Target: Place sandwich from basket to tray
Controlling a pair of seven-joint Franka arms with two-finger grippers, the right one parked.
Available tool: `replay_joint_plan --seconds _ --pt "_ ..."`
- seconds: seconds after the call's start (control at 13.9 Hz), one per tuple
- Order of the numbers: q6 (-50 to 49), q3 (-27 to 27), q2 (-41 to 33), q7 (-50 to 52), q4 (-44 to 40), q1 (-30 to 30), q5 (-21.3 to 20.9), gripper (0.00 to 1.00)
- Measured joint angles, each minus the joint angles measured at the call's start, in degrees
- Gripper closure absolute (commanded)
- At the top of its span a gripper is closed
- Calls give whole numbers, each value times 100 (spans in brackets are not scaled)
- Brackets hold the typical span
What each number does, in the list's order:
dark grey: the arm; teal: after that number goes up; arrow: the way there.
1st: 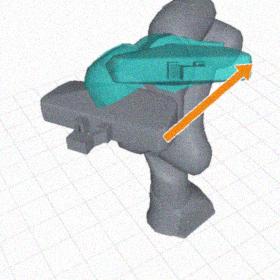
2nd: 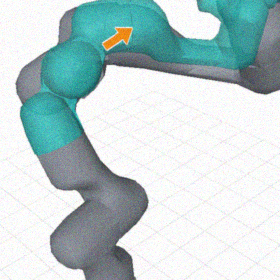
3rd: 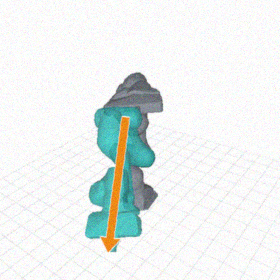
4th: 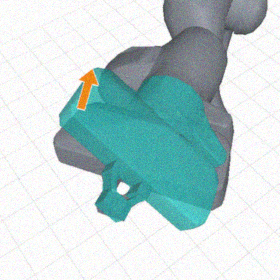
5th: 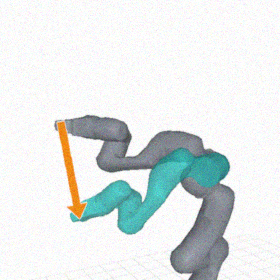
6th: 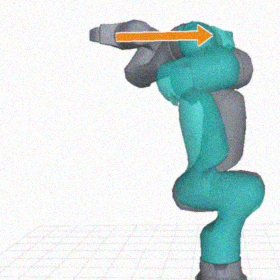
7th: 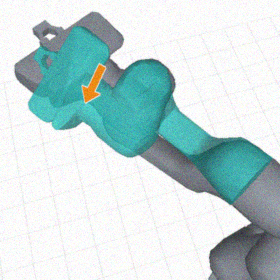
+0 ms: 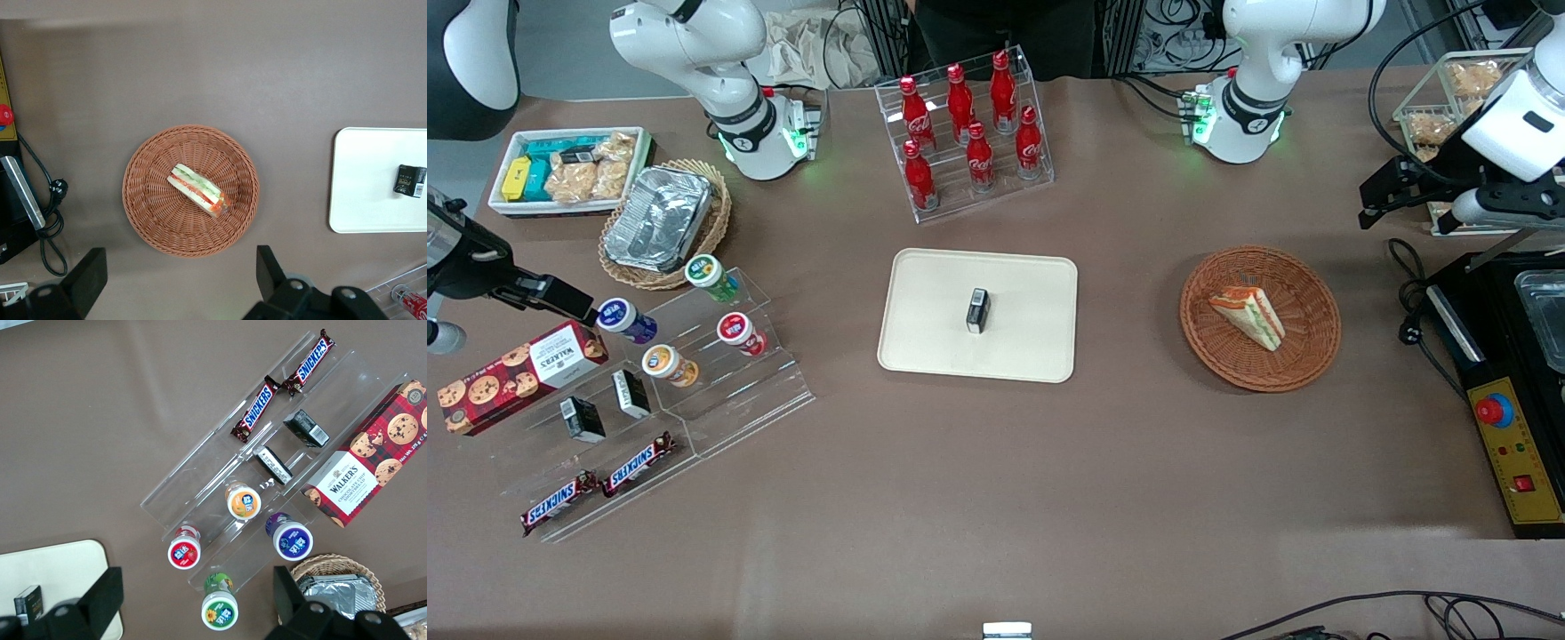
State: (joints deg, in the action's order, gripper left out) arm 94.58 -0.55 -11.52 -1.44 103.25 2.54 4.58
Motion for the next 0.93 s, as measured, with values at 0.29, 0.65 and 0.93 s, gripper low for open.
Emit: replay_joint_plan --seconds 0.29,0.65,0.93 --pt "0 -1 -4 15 -2 1 -8 1" --pt "0 -27 4 949 18 8 -9 1" --pt "0 -57 26 2132 115 56 -9 1"
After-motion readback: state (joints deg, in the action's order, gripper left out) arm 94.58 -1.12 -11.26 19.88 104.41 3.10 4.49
